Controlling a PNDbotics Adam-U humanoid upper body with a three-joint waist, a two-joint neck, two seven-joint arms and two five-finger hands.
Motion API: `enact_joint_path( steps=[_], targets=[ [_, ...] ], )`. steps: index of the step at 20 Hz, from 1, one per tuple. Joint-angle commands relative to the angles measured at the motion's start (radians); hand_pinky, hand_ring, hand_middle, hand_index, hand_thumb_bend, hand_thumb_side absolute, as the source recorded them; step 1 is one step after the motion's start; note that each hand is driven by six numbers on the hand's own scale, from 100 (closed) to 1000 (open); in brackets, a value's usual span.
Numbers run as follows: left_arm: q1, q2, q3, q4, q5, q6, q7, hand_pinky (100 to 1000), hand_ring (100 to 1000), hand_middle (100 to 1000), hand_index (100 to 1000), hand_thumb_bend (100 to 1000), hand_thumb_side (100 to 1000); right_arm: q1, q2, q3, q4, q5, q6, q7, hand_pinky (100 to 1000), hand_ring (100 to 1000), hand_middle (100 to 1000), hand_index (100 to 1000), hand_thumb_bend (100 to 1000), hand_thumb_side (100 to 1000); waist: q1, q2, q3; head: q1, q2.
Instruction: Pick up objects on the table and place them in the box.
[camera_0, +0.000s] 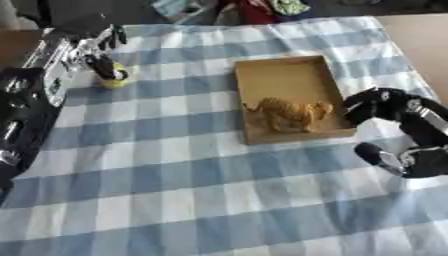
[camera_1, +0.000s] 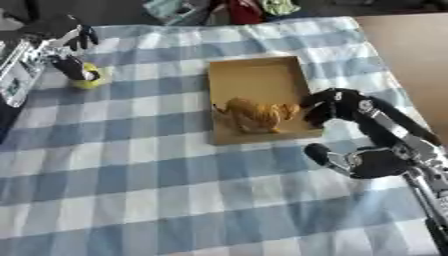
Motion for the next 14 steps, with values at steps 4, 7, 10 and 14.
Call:
enact_joint_path(
  steps=[4,7,10,14],
  targets=[
    [-0.006,0.023,0.020,0.036,-0.022,0.004,0.003,690,541,511,709,490,100,-0.010,-0.019,-0.011,-0.011,0.002,-0.001,-0.004,666,707,755,848,425,429,-0.002,-0.014,-0.003,0.000,0.002],
    [-0.003,0.020,0.018,0.055,-0.028,-0.009,-0.031,697,541,514,711,466,102,-0.010,-0.019,-0.012,-0.011,0.002,-0.001,-0.003,666,707,755,848,423,431,-0.001,-0.013,-0.004,-0.001,0.002],
    [-0.001,0.021,0.021,0.066,-0.044,-0.020,-0.074,689,510,481,674,421,100,-0.009,-0.019,-0.012,-0.009,0.003,-0.001,-0.003,667,707,755,848,420,432,0.000,-0.013,-0.003,-0.003,0.002],
    [0.000,0.022,0.024,0.059,-0.072,-0.014,-0.070,629,376,317,510,275,100,-0.009,-0.019,-0.012,-0.008,0.003,-0.001,-0.003,667,707,754,848,414,435,0.001,-0.014,0.000,-0.006,0.002]
  ],
)
